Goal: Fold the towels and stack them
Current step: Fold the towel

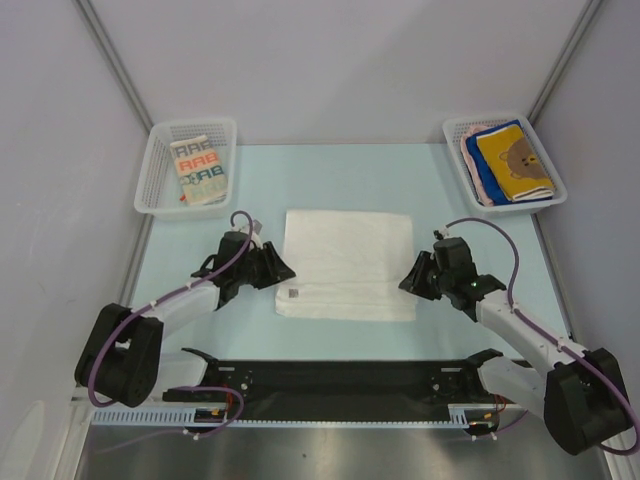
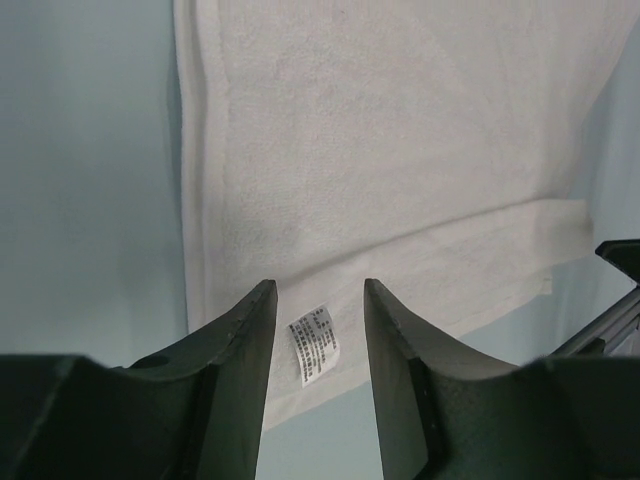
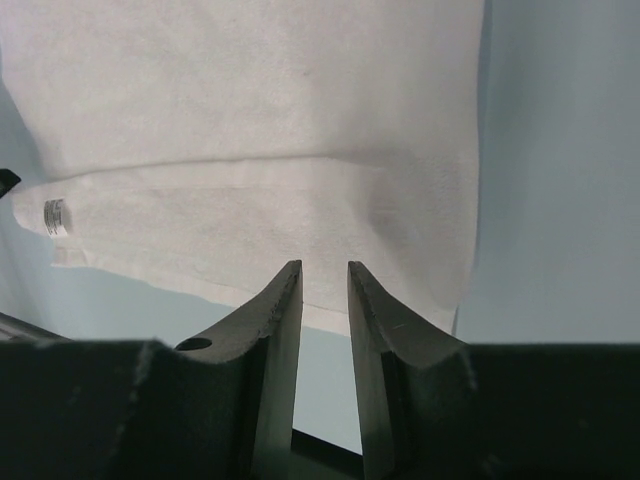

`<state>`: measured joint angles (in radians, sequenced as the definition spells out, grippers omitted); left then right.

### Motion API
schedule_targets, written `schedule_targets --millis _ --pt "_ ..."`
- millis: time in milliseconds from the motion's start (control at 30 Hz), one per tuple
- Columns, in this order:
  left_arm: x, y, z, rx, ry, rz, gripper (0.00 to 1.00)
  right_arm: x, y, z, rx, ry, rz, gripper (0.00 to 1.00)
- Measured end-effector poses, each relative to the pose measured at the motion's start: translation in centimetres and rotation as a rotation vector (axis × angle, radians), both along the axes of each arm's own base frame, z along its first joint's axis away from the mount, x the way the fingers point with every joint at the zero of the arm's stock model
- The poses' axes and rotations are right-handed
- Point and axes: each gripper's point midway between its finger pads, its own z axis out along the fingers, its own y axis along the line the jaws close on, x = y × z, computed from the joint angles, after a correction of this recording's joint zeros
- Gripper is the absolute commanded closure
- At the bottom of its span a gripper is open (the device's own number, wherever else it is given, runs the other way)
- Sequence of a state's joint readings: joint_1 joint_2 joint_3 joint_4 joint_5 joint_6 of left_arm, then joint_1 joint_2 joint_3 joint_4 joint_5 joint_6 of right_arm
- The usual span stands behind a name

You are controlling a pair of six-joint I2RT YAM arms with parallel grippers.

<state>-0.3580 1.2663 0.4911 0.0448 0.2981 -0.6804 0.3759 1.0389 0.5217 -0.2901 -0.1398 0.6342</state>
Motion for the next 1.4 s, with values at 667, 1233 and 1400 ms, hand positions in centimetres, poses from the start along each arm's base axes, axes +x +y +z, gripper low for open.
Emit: schedule_targets --millis 667,1233,1400 --pt "2.3 0.5 -0.6 0.089 0.024 0.027 0.58 4.4 -2.0 -1.4 -0.151 0.034 -0.057 0.69" --pt "-1.1 -1.4 -0.3 -0.014 0.065 -0.093 0.58 2.7 -0.5 -1.3 -0.115 0.026 0.014 0.69" --pt "-2.3 -1.1 -0.1 -0.030 0.052 -0.101 0.58 1.6 -0.1 -0.6 -0.076 0.015 0.042 0.69"
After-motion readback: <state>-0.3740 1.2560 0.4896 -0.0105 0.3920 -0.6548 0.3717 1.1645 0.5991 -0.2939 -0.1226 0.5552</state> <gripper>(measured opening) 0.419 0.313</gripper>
